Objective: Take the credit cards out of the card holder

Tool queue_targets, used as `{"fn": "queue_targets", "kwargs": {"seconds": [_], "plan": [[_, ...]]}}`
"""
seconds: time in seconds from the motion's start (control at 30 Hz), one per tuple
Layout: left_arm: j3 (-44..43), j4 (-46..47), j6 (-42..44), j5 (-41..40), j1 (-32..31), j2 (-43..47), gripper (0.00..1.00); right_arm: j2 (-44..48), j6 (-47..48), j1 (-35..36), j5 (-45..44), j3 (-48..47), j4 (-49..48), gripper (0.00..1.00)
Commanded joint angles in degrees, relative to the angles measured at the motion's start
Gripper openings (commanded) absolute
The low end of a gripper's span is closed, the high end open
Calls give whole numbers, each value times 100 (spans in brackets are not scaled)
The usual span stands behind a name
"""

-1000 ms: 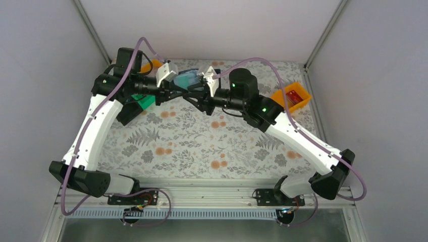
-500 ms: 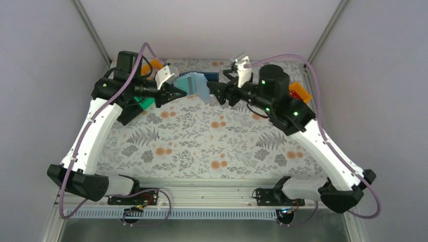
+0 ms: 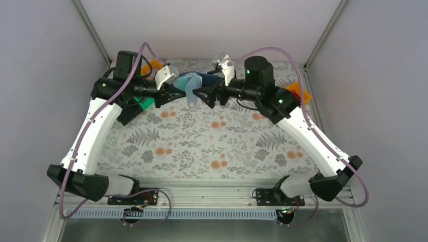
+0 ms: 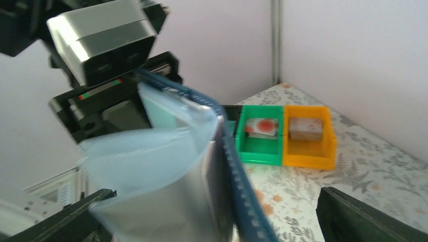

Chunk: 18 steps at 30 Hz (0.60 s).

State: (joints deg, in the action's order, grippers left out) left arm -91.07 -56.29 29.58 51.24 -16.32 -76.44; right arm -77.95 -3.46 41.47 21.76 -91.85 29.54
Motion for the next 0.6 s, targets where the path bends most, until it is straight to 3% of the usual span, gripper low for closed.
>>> {"fn": "queue_targets", "kwargs": {"seconds": [0.0,0.13,0.33,0.4,0.43,0.47,0.57], "plan": [[-36,25,78,150,-16,95,2,162,99,-34,891,171,-309,99],[1,138,-53,-362,-9,103,2,27,-167,44,2065,440,-861,99],[41,183,-104,-417,-6,93,2,-268,-925,166,661,375,-1118,99],[49,203,-143,-424,-9,95,2,-350,-1217,187,307,354,-1206,94],[58,210,-160,-410,-10,99,2,-349,-1376,214,120,391,-1279,87],[74,215,-170,-394,-5,109,2,-337,-1448,236,-27,443,-1317,72],[116,188,-144,-276,17,175,2,-130,-1534,215,-631,706,-1317,41]]}}
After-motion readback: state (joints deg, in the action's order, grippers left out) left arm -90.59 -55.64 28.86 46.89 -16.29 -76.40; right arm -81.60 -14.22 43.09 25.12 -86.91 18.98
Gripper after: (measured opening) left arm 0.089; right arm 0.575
